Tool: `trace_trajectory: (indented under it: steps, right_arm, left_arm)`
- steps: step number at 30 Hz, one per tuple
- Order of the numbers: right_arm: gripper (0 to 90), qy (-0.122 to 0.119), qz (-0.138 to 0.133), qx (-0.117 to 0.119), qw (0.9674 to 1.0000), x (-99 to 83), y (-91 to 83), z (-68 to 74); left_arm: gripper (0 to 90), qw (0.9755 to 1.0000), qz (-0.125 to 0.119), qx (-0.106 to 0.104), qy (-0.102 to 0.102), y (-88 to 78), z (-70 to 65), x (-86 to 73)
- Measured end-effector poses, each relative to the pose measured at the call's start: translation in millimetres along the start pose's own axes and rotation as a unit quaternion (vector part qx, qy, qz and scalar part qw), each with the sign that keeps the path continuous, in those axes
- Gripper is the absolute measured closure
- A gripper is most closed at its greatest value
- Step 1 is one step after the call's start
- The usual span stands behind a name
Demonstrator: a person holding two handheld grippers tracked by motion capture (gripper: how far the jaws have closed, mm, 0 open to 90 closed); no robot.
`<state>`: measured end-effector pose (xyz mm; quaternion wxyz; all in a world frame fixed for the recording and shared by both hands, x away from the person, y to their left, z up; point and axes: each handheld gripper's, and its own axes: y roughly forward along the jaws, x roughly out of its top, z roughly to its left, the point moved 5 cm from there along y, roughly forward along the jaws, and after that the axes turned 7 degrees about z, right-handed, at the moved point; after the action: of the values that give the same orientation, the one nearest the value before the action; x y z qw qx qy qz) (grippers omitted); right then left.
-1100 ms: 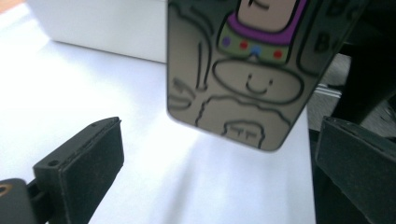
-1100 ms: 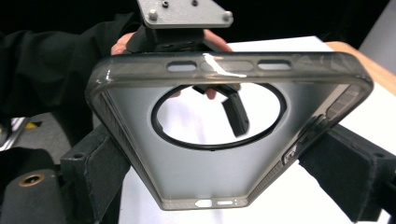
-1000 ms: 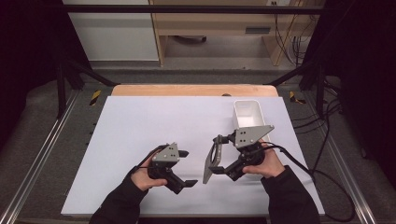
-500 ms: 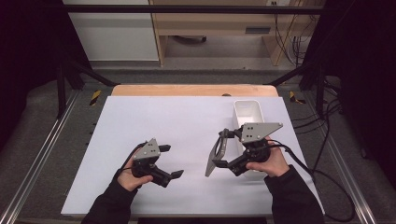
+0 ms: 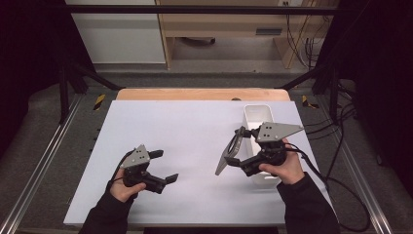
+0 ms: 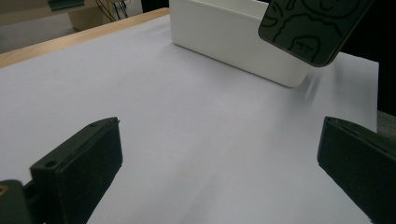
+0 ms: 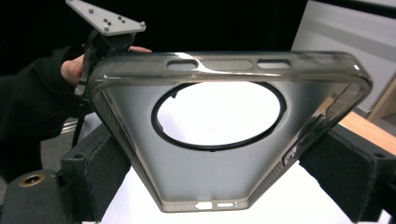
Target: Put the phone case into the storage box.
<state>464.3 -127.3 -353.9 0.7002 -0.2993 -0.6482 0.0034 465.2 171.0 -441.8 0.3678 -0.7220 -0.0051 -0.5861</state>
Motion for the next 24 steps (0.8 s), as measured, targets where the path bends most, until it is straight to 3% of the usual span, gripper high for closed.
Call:
trace_trajectory:
  steps: [11, 24]
  right_arm:
    - [11.8, 0.004, 0.002, -0.032, 0.9995, 15.2, -3.9, -3.9]
    - [11.8, 0.024, 0.001, -0.063, 0.9978, 21.0, -6.9, -15.3]
  left_arm:
    - [0.0, 0.9985, -0.014, 0.046, -0.026, -18.3, 23.3, -16.3]
    - [0.0, 0.9957, -0.025, 0.085, -0.028, -31.5, 33.4, -30.7]
